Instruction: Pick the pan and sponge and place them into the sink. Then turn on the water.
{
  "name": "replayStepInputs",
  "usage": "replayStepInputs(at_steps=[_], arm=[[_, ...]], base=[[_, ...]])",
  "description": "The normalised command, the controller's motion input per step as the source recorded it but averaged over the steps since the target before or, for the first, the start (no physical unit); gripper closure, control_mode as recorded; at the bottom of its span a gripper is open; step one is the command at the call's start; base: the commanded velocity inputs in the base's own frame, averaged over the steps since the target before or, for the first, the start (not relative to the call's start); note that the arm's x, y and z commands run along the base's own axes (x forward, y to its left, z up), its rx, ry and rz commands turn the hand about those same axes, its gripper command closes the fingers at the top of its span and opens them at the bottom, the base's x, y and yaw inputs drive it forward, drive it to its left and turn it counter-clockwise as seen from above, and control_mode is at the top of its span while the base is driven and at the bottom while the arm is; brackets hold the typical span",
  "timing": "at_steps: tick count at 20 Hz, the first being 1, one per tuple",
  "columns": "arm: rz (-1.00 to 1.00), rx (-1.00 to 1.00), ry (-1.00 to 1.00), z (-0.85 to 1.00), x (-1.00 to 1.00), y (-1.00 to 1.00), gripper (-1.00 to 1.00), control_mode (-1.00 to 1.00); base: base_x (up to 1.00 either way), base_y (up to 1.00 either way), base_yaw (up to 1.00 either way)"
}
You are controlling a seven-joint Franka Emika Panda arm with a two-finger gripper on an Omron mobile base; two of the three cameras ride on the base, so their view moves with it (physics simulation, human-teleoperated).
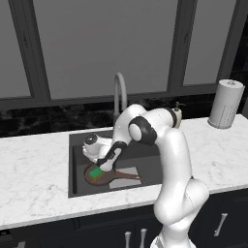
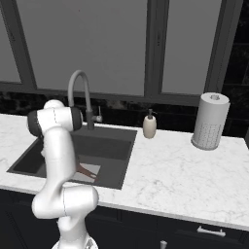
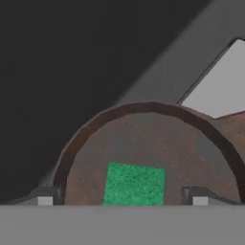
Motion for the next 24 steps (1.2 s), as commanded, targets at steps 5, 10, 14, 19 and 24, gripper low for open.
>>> replayStepInputs(at_steps=[5, 10, 14, 19, 24], arm=[[0.09, 0.0, -0.31, 0.85, -0.57, 0.0, -1.0, -1.0], [0.01, 0.0, -0.33, 0.95, -0.65, 0.0, -1.0, -1.0], [0.02, 0.0, -0.24, 0.91, -0.6, 0.0, -1.0, -1.0], [0.12, -0.01, -0.1, 0.84, -0.51, 0.0, -1.0, -1.0], [0.1, 0.0, -0.19, 0.61, -0.71, -0.18, -1.0, -1.0]], base=[[0.0, 0.0, 0.0], [0.0, 0.0, 0.0], [0.0, 0.0, 0.0], [0.0, 0.0, 0.0], [0.0, 0.0, 0.0]])
